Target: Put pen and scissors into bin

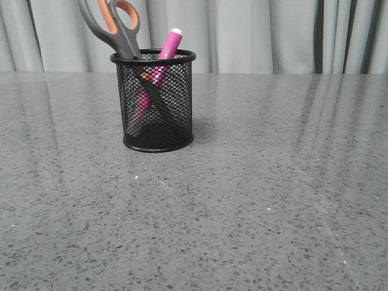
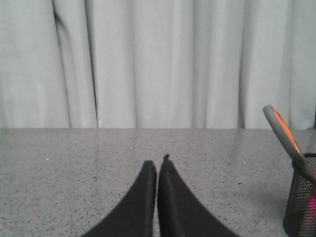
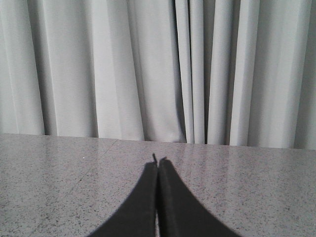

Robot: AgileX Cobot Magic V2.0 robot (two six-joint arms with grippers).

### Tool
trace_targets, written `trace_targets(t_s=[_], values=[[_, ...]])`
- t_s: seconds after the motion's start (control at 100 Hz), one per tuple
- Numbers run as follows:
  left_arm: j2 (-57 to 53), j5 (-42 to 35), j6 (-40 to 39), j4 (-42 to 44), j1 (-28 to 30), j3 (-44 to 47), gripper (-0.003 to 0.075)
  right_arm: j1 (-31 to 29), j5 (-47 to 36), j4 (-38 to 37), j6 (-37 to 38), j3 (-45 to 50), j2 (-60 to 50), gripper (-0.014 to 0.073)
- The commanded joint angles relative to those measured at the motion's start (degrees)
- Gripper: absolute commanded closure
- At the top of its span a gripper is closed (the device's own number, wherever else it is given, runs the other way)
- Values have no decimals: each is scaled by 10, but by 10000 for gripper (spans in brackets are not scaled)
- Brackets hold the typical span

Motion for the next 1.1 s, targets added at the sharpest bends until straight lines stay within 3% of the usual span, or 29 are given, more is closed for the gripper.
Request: trace_targets(t_s=[0.0, 0.16, 0.52, 0.66, 1.09], values=[[6, -43, -4, 0, 2, -16, 741, -4, -43, 5, -1, -15, 2, 669], [-9, -8, -16, 31, 2, -10, 741, -4, -43, 5, -1, -15, 2, 669], [-143, -23, -45, 58, 5, 122, 741, -4, -43, 5, -1, -15, 2, 669], [-141, -52, -59, 58, 5, 158, 741, -4, -43, 5, -1, -15, 2, 669], [-141, -54, -59, 55, 5, 157, 741, -4, -43, 5, -1, -15, 2, 669]])
